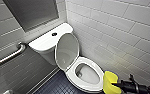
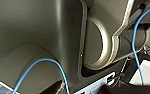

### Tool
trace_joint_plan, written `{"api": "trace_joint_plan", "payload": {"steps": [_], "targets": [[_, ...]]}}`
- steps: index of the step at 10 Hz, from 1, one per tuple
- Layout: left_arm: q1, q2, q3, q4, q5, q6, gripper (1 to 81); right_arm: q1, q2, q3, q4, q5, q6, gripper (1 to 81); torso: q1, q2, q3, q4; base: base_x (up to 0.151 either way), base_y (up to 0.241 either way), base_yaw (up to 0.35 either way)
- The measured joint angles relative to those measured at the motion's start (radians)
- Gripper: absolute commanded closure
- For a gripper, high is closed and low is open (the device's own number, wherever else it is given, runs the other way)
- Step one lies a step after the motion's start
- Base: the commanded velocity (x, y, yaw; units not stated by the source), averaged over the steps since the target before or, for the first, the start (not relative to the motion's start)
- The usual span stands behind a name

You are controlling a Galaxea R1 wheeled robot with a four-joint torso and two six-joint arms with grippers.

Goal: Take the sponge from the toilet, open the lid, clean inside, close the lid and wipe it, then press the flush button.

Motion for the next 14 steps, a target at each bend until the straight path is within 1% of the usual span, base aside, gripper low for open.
{"api": "trace_joint_plan", "payload": {"steps": [2,5,7,9,10,12,14], "targets": [[0.000,0.000,0.000,0.000,0.000,0.000,1.0,0.058,0.106,-0.088,-0.010,-0.049,0.002,81.1,0.000,0.000,0.000,0.000,0.000,0.000,0.000],[0.000,0.000,0.000,0.000,0.000,0.000,1.0,0.124,0.323,-0.291,-0.040,-0.121,0.003,81.1,0.000,0.000,0.000,0.000,0.000,0.000,0.000],[0.000,0.000,0.000,0.000,-0.001,0.000,1.0,0.146,0.457,-0.419,-0.072,-0.164,0.002,81.1,0.000,0.000,0.000,0.000,0.000,0.000,0.000],[0.000,0.000,0.000,0.000,-0.001,0.000,1.0,0.164,0.550,-0.516,-0.118,-0.175,0.002,81.1,0.000,0.000,0.000,0.000,0.000,0.000,0.000],[0.000,0.000,0.000,0.000,-0.002,0.000,1.0,0.170,0.571,-0.557,-0.146,-0.177,0.002,81.1,0.000,0.000,0.000,0.000,0.000,0.000,0.000],[0.000,0.000,0.000,-0.001,-0.003,0.000,1.0,0.170,0.609,-0.628,-0.216,-0.163,0.002,81.1,0.000,0.000,0.000,0.000,0.000,0.000,0.000],[0.001,-0.003,0.000,-0.001,-0.004,0.000,1.0,0.154,0.648,-0.699,-0.245,-0.129,0.001,81.1,0.000,0.000,0.000,0.000,0.000,0.000,0.000]]}}
